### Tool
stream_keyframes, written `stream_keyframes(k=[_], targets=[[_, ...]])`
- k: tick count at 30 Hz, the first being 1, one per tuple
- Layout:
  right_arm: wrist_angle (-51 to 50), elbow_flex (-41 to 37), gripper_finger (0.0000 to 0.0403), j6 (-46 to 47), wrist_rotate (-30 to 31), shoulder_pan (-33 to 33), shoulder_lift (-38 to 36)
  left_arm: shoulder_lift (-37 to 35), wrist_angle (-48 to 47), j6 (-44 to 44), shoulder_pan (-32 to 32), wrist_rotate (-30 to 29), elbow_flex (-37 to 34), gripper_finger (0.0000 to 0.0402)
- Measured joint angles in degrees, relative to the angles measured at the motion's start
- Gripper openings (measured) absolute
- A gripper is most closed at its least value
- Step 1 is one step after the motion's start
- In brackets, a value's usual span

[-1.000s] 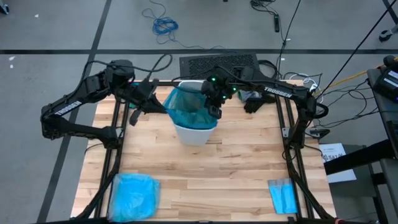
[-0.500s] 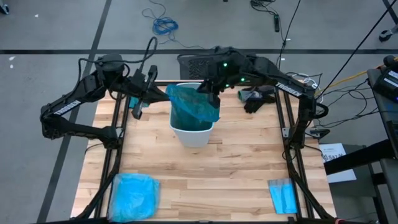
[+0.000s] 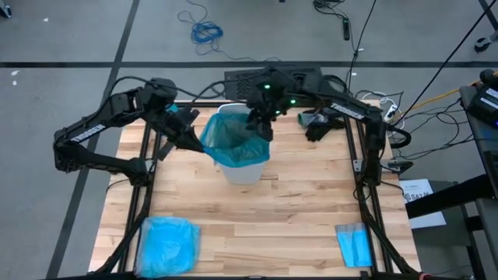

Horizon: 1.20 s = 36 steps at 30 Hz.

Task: Place trash/remove bag and relplace
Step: Remove the blue trash bag from the trash bin

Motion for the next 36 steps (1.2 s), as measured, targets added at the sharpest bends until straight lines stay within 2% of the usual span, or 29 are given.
stream_keyframes(k=[4,8,15,19,24,28,33,36], targets=[[0.1,0.0,0.0195,1.1,3.9,-0.5,2.9,0.1,0.3,0.4,-0.4,0.0,0.0,0.0000],[0.8,0.0,0.0224,0.6,9.4,-1.4,5.0,0.2,0.3,1.3,-0.4,0.0,0.0,0.0000],[6.6,0.0,0.0215,-2.7,9.2,-1.8,5.9,0.3,2.5,1.7,-0.4,0.0,0.0,0.0000],[9.8,0.0,0.0206,-4.0,4.5,-1.8,6.0,0.3,3.4,2.2,-0.4,0.1,0.0,0.0000],[11.3,0.0,0.0196,-3.9,3.2,-2.1,6.7,0.3,3.6,2.7,-0.4,0.1,0.0,0.0000],[7.3,0.0,0.0191,-1.5,2.9,-3.3,7.1,0.3,3.0,2.6,-0.4,0.0,0.0,0.0000],[6.4,0.0,0.0187,2.5,-5.7,-6.0,4.2,0.3,2.8,2.6,-0.4,-0.5,0.0,0.0000],[4.4,0.0,0.0187,1.9,-5.2,-6.5,1.8,0.3,2.7,2.6,-0.4,-0.5,0.0,0.0000]])
